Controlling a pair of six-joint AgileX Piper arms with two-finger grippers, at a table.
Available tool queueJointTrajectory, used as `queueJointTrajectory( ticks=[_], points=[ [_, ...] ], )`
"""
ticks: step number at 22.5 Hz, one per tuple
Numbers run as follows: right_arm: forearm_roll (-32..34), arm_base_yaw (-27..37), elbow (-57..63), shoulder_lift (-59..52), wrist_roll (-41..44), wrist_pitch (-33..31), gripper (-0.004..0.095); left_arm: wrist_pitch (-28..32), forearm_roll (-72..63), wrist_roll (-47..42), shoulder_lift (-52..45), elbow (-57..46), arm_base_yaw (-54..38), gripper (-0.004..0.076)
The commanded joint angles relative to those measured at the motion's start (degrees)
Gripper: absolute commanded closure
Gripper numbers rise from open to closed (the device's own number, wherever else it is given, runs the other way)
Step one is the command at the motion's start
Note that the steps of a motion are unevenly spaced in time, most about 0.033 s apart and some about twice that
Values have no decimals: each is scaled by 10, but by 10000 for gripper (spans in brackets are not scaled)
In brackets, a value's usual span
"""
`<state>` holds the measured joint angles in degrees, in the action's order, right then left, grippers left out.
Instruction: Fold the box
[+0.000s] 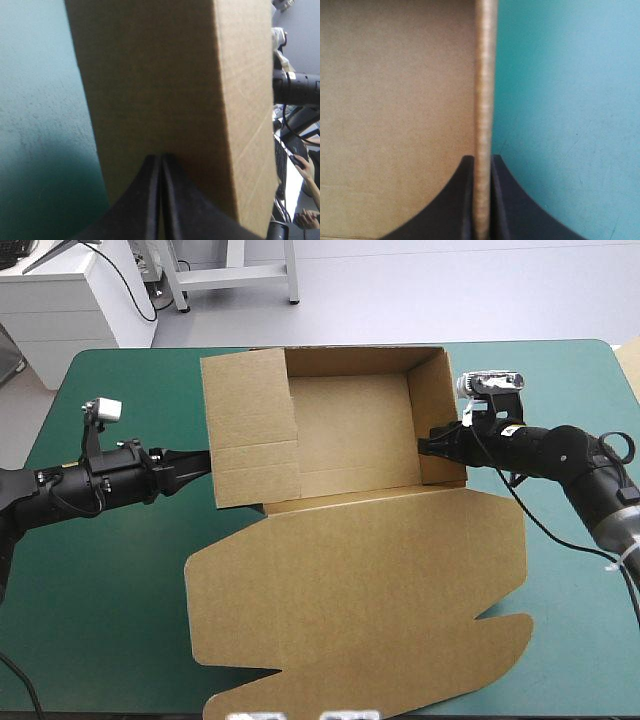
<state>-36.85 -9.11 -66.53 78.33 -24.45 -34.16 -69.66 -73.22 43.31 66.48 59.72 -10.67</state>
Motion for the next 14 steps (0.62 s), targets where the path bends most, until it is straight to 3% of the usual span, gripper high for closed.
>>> queueJointTrajectory(
  ticks=[1,8,14],
  points=[
    [-25,2,-17,-17,-11,30,923,36,-28,-3,-12,18,35,731],
    [-12,2,-17,-16,-13,27,923,171,57,-52,-12,18,134,731],
    [35,2,-17,-16,-4,21,923,193,65,-53,-12,18,165,721]
  ],
)
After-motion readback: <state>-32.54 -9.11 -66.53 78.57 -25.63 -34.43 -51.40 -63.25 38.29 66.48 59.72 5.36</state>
